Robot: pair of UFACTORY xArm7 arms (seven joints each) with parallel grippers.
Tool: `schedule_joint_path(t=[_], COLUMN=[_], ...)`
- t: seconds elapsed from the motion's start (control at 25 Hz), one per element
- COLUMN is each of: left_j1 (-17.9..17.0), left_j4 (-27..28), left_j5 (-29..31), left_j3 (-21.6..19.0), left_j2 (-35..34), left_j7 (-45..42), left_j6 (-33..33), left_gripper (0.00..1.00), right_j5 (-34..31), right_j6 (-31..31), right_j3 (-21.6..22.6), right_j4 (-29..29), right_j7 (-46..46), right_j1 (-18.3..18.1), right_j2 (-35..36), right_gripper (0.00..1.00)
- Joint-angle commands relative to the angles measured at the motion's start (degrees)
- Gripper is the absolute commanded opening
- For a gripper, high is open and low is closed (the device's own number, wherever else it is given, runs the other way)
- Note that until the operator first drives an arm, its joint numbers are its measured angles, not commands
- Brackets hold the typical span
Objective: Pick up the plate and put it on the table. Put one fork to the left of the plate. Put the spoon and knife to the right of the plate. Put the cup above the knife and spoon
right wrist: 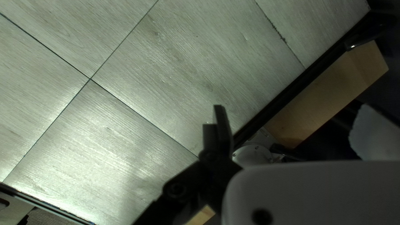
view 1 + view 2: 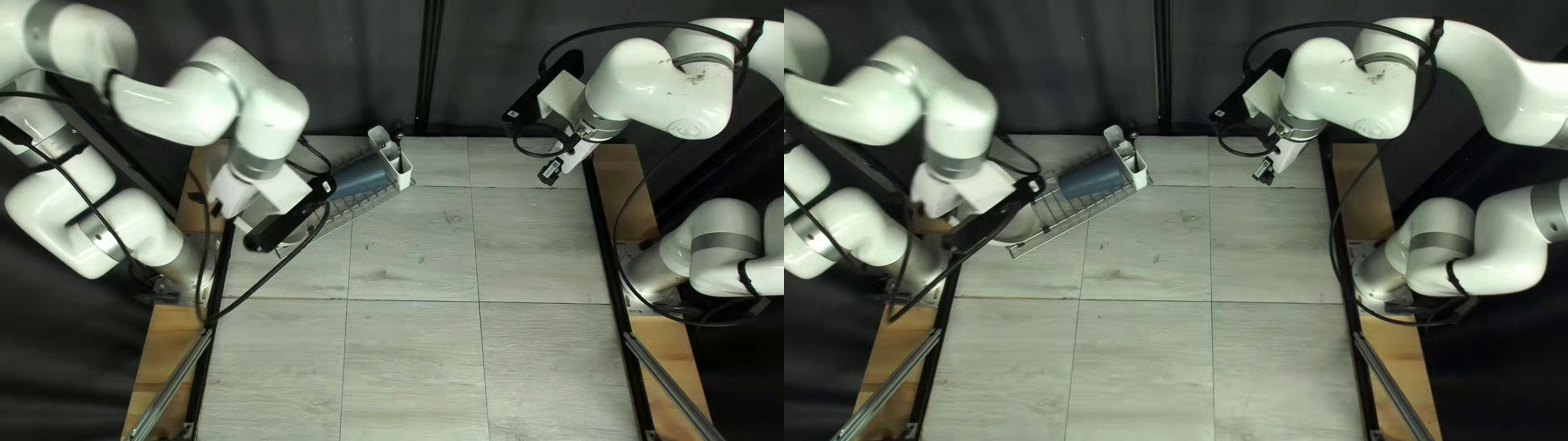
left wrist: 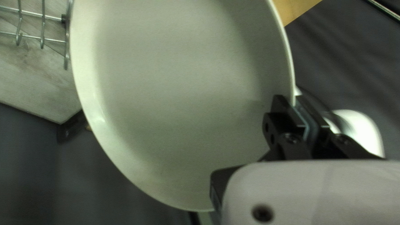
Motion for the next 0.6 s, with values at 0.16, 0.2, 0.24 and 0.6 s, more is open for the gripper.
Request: schedule_joint_path(t=[0.16, 0.2, 0.24, 0.6], left_j1=[-1.36, -1.36, -1.36, -1.76], left_j4=[8.67, 8.67, 8.67, 29.49], left_j5=[3.77, 3.77, 3.77, 5.08], left_j3=[-9.85, -9.85, -9.85, -9.56], left_j2=[-4.72, -4.72, -4.72, -37.79], left_j7=[-9.42, -9.42, -9.42, -8.48], left_j6=[1.85, 1.85, 1.85, -7.89], left_gripper=[0.0, 0.0, 0.0, 0.0], right_j5=[0.0, 0.0, 0.0, 0.0], right_j6=[0.0, 0.0, 0.0, 0.0], right_j3=[0.0, 0.0, 0.0, 0.0], right_j4=[0.0, 0.0, 0.0, 0.0], right_j7=[0.0, 0.0, 0.0, 0.0], right_j1=[0.0, 0.0, 0.0, 0.0], right_j2=[0.0, 0.0, 0.0, 0.0], right_gripper=[1.0, 1.0, 1.0, 1.0])
